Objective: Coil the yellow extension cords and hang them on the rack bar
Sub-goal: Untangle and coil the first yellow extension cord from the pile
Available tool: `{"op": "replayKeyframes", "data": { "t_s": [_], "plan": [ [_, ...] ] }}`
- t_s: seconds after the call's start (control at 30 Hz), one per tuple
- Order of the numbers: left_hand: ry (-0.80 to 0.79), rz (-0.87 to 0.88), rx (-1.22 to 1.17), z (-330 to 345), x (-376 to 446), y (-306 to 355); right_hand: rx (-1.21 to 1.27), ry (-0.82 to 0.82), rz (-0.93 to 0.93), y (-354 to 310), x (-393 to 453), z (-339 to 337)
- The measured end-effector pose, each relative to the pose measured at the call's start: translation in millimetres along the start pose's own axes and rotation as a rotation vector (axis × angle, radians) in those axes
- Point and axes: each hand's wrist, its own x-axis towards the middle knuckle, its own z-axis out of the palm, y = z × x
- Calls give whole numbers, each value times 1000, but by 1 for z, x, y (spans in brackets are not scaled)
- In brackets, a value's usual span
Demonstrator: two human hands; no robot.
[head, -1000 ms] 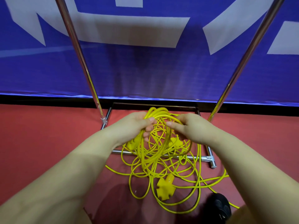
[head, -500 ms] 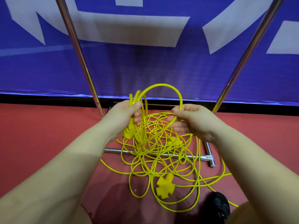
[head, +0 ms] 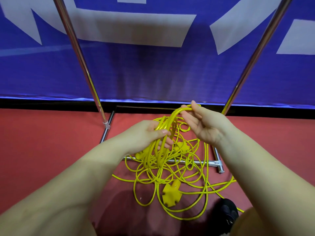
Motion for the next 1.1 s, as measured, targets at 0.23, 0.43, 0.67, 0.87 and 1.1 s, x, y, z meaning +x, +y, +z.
{"op": "replayKeyframes", "data": {
  "t_s": [0.23, 0.43, 0.67, 0.87, 1.1],
  "plan": [
    [223, 18, -356, -4, 3, 4, -1064, -168, -186, 19, -2, -5],
    [372, 47, -536, -13, 4, 8, -1269, -339, -255, 43, -2, -2],
    [512, 78, -573, -18, 11, 4, -1579, -153, -684, 44, -4, 0],
    [591, 59, -567, -25, 14, 0, -1605, -203, -666, 43, 1, -3],
    [620, 10, -414, -40, 14, -8, -1368, -106, -744, 33, -1, -7]
  ]
}}
